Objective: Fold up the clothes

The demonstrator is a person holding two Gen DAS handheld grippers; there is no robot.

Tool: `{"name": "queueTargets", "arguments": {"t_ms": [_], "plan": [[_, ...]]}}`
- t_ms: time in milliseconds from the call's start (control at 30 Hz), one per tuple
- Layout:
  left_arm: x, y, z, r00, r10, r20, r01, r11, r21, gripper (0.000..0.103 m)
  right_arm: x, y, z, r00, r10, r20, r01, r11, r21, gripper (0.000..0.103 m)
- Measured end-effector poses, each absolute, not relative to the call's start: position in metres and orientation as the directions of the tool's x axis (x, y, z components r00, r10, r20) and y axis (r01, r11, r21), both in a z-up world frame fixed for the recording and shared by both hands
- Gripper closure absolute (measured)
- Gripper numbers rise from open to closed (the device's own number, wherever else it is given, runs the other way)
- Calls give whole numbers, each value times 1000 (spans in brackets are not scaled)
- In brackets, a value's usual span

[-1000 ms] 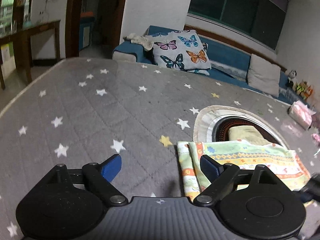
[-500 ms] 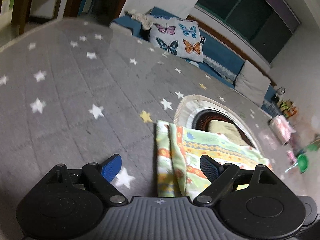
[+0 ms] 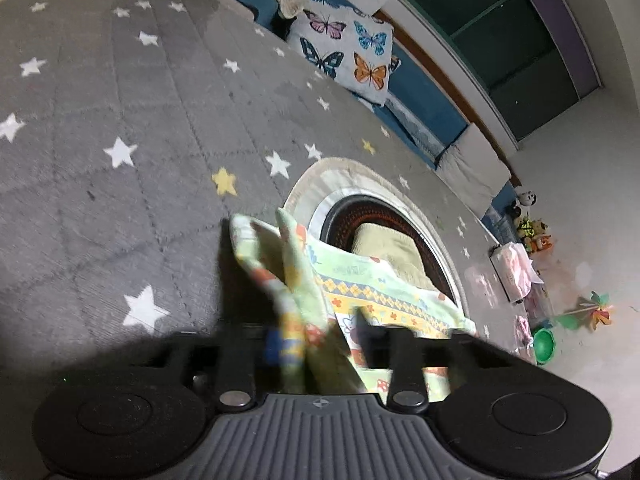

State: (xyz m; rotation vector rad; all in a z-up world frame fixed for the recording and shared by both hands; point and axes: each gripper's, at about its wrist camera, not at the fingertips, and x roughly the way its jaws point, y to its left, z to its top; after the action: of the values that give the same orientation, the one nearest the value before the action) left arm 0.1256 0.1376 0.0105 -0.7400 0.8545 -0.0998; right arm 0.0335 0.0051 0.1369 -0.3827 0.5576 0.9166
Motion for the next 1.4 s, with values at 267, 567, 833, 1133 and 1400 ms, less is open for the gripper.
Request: {"name": "queueTargets", "arguments": {"t_ms": [267, 567, 833, 1133, 1400], "plan": [[124, 136, 13, 675, -339, -655, -190, 779, -598, 91, 56, -45, 145, 527, 604, -598, -741, 671, 26, 85], [125, 134, 12, 675, -323, -663, -189, 793, -579, 91, 132, -138, 116, 692, 307, -653, -399, 917, 7, 83], [131, 131, 12, 671, -308, -674, -186, 811, -555, 91, 161, -172, 95, 712, 220, -666, -253, 966, 49, 67], [133, 127, 14, 673, -286, -682, -184, 829, -528, 91, 156, -175, 94, 697, 265, -666, -245, 961, 126, 88], [136, 102, 48, 708, -287, -645, -107, 859, -500, 93, 139, -189, 121, 738, 312, -598, -244, 950, 195, 100]]}}
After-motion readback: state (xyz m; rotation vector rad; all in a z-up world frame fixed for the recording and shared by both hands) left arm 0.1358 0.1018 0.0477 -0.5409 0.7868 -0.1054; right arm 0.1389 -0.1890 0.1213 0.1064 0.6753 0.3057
